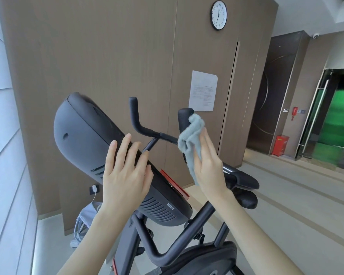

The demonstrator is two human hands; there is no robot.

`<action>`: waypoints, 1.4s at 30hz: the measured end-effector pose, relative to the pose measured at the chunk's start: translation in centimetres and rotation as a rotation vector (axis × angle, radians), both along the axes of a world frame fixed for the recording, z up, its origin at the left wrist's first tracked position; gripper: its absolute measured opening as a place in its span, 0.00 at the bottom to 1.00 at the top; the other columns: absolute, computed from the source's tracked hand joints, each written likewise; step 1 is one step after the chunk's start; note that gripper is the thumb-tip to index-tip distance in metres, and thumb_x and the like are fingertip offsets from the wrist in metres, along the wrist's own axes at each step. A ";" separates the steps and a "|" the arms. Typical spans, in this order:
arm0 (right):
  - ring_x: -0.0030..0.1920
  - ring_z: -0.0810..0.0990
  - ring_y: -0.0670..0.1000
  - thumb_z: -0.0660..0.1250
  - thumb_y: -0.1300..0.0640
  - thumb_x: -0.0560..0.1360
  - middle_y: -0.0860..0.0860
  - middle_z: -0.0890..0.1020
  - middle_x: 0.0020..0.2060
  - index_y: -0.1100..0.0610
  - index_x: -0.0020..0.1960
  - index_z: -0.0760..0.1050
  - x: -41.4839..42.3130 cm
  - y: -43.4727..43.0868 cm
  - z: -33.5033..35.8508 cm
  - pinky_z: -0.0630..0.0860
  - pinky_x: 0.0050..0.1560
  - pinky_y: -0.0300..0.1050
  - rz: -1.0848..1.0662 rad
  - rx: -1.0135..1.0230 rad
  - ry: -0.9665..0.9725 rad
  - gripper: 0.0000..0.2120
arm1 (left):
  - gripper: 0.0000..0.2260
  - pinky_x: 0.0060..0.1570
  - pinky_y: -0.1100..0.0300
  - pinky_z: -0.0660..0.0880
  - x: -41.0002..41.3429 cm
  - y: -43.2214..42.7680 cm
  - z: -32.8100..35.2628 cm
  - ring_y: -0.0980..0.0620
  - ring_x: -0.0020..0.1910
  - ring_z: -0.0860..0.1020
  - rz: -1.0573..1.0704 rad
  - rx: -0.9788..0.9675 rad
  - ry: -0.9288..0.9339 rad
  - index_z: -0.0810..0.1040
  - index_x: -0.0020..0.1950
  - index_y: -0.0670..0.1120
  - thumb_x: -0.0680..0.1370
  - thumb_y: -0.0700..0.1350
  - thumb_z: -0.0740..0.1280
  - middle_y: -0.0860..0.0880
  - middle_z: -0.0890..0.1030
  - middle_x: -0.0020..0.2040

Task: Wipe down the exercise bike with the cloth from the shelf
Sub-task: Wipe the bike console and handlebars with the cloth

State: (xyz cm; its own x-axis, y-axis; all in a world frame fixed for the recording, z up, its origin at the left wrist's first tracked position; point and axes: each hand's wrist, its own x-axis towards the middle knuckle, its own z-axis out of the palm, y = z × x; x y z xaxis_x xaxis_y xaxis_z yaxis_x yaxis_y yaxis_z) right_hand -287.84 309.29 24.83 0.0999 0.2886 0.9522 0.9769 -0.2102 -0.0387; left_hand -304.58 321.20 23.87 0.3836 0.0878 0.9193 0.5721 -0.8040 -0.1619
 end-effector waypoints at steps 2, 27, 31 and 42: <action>0.67 0.70 0.60 0.59 0.51 0.80 0.64 0.70 0.67 0.66 0.72 0.61 0.0 -0.9 -0.7 0.66 0.67 0.41 0.079 -0.013 0.123 0.26 | 0.11 0.73 0.43 0.52 0.2 0.0 -0.1 0.38 0.69 0.65 0.007 -0.005 -0.004 0.80 0.51 0.40 0.77 0.44 0.61 0.41 0.78 0.56; 0.57 0.73 0.43 0.53 0.49 0.81 0.52 0.75 0.60 0.58 0.66 0.70 -0.6 4.4 7.5 0.67 0.52 0.29 0.170 0.087 0.272 0.19 | 0.11 0.73 0.43 0.51 0.3 0.3 -0.3 0.41 0.69 0.66 -0.004 -0.006 0.026 0.80 0.51 0.41 0.77 0.45 0.61 0.42 0.79 0.56; 0.61 0.68 0.43 0.51 0.48 0.82 0.52 0.72 0.65 0.56 0.71 0.64 -0.8 4.3 7.2 0.65 0.54 0.29 0.152 0.119 0.295 0.21 | 0.11 0.73 0.43 0.51 0.3 0.3 -0.3 0.42 0.68 0.66 -0.009 0.006 0.022 0.80 0.51 0.41 0.76 0.45 0.62 0.43 0.79 0.56; 0.56 0.79 0.55 0.46 0.41 0.80 0.60 0.74 0.60 0.52 0.75 0.47 -1.3 1.9 0.2 0.80 0.50 0.51 0.045 0.078 0.204 0.27 | 0.10 0.73 0.43 0.52 0.6 0.5 -0.5 0.41 0.68 0.67 -0.017 0.024 -0.008 0.80 0.50 0.41 0.76 0.44 0.62 0.42 0.79 0.55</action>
